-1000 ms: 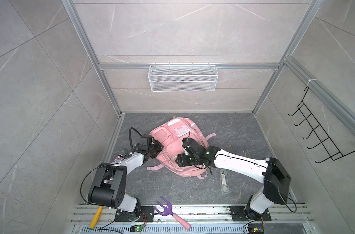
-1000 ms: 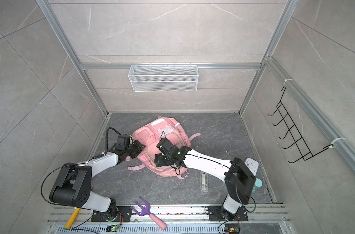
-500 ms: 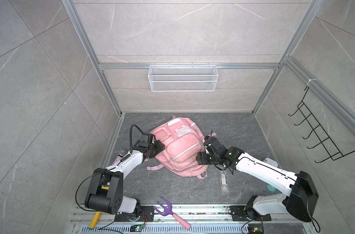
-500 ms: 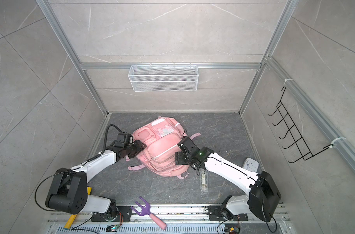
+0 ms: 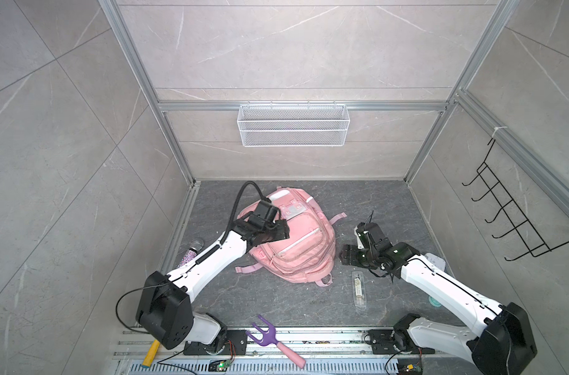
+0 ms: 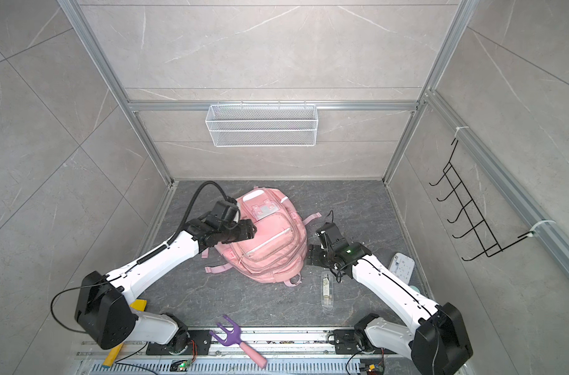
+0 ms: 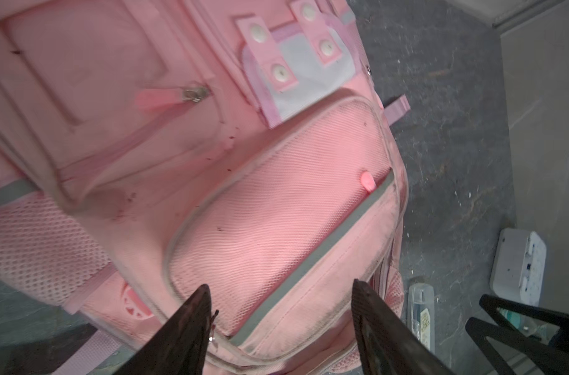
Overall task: Pack books, pencil case, and school supplies into a backpack
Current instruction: Rotate the loose stationery at the center of the table.
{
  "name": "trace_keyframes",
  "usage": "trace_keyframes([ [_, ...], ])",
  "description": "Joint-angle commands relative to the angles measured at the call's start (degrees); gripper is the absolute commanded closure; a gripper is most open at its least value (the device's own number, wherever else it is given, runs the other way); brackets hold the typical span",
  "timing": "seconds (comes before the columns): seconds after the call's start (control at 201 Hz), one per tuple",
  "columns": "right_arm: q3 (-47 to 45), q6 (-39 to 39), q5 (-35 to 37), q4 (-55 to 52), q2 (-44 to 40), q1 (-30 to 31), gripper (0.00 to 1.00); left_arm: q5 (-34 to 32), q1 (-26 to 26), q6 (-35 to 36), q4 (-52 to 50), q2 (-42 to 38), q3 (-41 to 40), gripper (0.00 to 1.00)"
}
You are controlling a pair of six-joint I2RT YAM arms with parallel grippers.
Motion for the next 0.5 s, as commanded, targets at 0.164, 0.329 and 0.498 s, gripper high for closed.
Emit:
trace_keyframes([
  [0.164, -4.23, -0.49, -4.75, -5.41, -6.30, -10.81, 0.19, -3.16, -13.87, 5.18, -4.70, 13.68, 12.58, 0.30],
  [0.329, -5.85, -1.09, -8.73, -5.64, -8.56, -20.56, 0.20, -1.72, -19.30, 6.63, -7.10, 21.30, 20.31, 0.30],
  [0.498, -6.46, -1.00, -15.59, -2.24, -6.21, -30.45, 0.21, 0.40, -23.73, 7.46, -9.65, 28.02, 26.96, 0.30],
])
